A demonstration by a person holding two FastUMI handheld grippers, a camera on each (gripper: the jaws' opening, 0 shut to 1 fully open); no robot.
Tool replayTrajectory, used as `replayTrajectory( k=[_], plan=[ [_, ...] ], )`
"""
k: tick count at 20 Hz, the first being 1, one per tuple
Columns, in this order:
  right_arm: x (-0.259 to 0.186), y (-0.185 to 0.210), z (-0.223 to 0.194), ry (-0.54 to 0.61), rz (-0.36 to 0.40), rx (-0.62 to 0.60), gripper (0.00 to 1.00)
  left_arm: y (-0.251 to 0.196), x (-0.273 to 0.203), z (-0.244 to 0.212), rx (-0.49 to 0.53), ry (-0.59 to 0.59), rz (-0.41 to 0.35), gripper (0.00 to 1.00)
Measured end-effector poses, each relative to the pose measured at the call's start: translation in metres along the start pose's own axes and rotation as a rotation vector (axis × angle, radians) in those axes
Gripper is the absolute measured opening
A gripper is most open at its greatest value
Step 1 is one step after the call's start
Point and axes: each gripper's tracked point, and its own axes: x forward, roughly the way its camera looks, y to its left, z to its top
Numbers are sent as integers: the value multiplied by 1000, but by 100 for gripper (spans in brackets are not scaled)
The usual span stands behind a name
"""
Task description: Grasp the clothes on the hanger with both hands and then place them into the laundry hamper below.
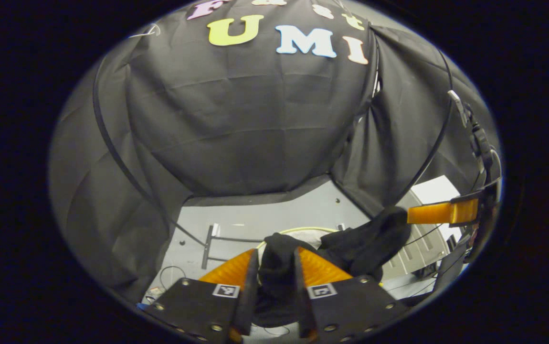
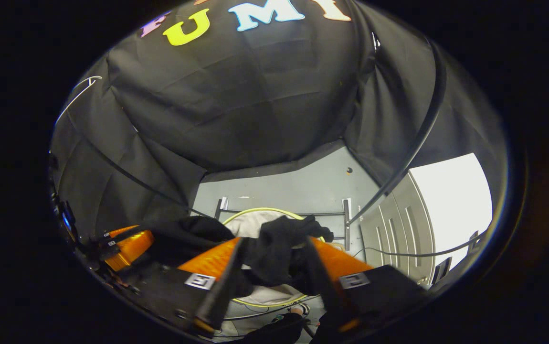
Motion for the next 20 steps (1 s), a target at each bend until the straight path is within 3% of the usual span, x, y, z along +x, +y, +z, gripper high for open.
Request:
replayTrajectory(
  k=[1, 6, 13, 18, 20],
  plan=[
    [-7, -1, 2, -10, -1, -10, 100, -1, -5, 1, -6, -3, 6, 47],
    [-29, -20, 14, -78, -32, -6, 98, 5, -35, 5, 6, -41, 78, 96],
    [-76, -65, 34, -186, -74, 13, 98, -24, -89, 39, 27, -115, 94, 98],
    [-123, -108, 63, -300, -93, 28, 98, -60, -144, 96, 39, -229, 128, 96],
    [-144, -137, 80, -373, -153, 30, 98, -77, -170, 129, 32, -298, 157, 96]
  ],
)
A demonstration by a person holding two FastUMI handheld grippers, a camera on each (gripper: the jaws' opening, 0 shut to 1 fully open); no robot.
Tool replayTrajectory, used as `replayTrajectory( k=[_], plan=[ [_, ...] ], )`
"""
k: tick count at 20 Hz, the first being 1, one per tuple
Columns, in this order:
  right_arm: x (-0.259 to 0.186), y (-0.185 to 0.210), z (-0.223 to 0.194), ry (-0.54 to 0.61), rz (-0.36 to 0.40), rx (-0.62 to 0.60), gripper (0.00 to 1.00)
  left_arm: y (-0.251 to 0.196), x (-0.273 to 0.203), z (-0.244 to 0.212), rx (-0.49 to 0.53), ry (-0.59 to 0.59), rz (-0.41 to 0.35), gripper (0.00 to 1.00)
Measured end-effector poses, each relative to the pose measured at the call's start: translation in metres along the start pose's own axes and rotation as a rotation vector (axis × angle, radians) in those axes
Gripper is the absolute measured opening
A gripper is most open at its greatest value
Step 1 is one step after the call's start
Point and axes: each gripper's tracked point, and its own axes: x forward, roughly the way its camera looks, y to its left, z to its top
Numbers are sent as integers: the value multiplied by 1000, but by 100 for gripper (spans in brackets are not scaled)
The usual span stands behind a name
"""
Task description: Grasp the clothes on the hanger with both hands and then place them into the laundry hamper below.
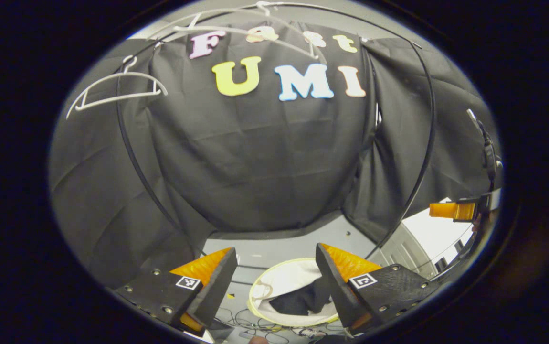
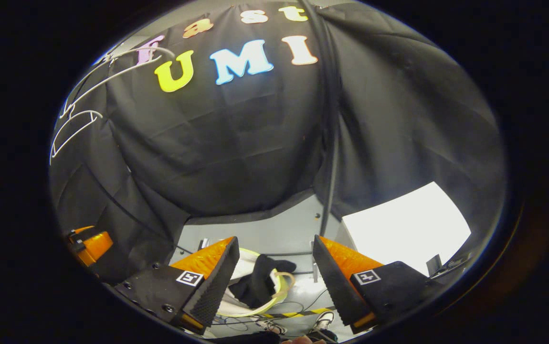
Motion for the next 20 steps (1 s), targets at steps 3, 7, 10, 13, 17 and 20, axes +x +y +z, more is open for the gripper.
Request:
replayTrajectory(
  k=[3, 7, 10, 13, 17, 20],
  plan=[
    [-17, -30, 43, -147, -47, -5, 99, -27, -27, 61, -18, -109, 23, 98],
    [-41, -52, 83, -293, -46, 4, 98, -58, -63, 134, -41, -246, 25, 97],
    [-61, -64, 105, -354, -47, -11, 98, -76, -92, 174, -43, -313, 35, 97],
    [-72, -76, 132, -418, -42, -37, 98, -88, -108, 200, -74, -362, 61, 97],
    [-86, -80, 165, -507, 13, -44, 93, -84, -157, 235, -146, -474, 180, 96],
    [-104, -78, 193, -615, 45, -15, 98, -84, -202, 254, -191, -567, 229, 96]
  ],
)
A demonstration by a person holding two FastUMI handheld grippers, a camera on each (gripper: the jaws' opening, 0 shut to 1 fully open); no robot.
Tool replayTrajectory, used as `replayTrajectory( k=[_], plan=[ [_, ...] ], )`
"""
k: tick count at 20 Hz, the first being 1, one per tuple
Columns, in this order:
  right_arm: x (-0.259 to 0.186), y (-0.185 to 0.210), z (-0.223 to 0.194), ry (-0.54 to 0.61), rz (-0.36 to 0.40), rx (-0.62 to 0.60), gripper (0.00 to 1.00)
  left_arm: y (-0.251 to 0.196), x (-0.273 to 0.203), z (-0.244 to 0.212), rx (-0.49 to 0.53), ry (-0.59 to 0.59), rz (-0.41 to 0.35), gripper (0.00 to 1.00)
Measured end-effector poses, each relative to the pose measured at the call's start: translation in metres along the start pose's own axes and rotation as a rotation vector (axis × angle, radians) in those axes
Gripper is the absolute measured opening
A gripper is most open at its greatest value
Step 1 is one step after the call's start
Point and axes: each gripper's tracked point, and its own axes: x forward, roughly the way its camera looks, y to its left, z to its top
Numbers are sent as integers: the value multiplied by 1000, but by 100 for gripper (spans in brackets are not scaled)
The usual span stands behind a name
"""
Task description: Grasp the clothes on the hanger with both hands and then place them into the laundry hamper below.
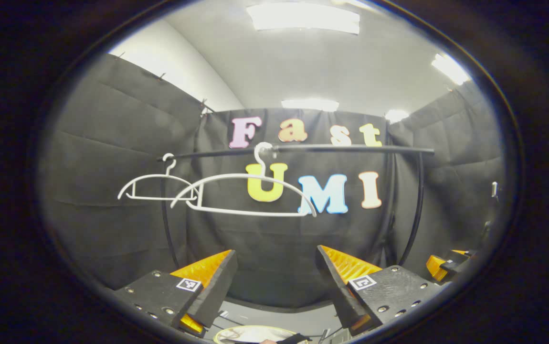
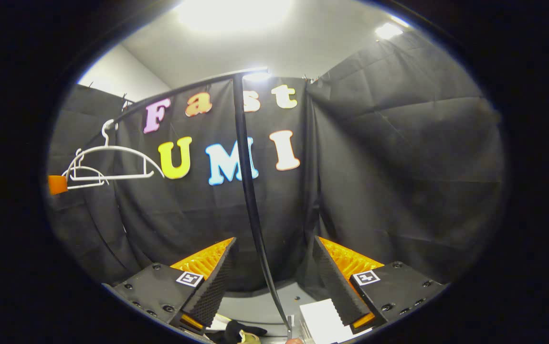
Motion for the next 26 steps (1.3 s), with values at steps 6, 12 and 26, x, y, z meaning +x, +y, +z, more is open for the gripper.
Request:
replayTrajectory(
  k=[6, 12, 26],
  plan=[
    [-7, 17, 17, -99, 8, 1, 98, 38, -45, 35, 15, -58, 101, 96],
    [-31, 29, 23, -129, -38, 9, 92, 62, -47, 11, 6, 3, 73, 96],
    [-33, 89, 16, -86, -54, -12, 97, 56, 11, -22, -99, 33, -139, 96]
  ],
)
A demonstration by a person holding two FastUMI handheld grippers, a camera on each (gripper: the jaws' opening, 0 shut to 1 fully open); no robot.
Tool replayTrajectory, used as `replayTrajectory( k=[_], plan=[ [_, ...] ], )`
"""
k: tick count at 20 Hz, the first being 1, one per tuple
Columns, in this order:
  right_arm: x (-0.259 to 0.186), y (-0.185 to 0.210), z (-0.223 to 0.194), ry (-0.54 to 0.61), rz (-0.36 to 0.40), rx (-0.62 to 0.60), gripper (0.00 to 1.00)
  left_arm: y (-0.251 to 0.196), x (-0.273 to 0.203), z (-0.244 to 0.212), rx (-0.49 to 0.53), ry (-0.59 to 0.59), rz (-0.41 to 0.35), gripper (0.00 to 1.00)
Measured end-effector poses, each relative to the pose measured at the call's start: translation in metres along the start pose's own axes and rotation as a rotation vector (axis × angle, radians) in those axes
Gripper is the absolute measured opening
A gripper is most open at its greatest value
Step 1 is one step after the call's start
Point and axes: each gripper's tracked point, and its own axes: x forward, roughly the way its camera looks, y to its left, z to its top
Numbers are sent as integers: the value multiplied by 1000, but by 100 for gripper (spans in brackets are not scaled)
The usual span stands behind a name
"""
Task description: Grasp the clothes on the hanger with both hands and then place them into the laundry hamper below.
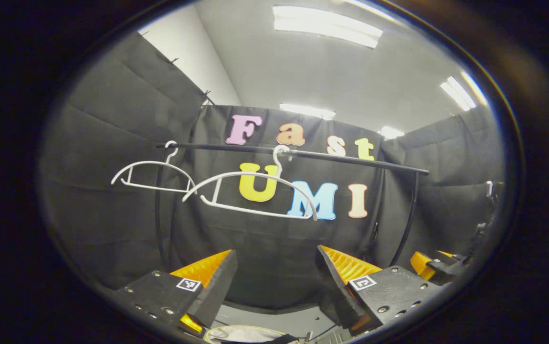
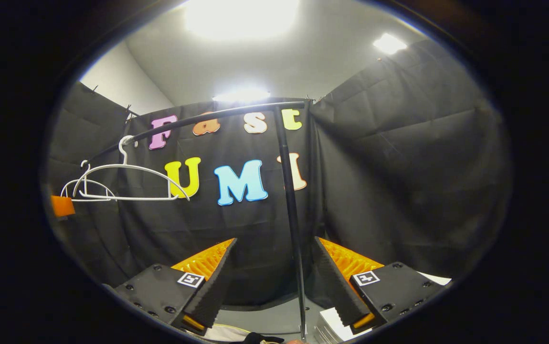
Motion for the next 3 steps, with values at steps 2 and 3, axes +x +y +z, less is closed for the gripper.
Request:
replayTrajectory(
  k=[2, 3],
  plan=[
    [-1, 0, -4, -12, -23, -24, 97, 3, 7, -13, 9, 23, -18, 96],
    [-2, -4, -11, -5, -40, -34, 91, 5, 11, -24, -7, 56, -28, 96]
  ],
)
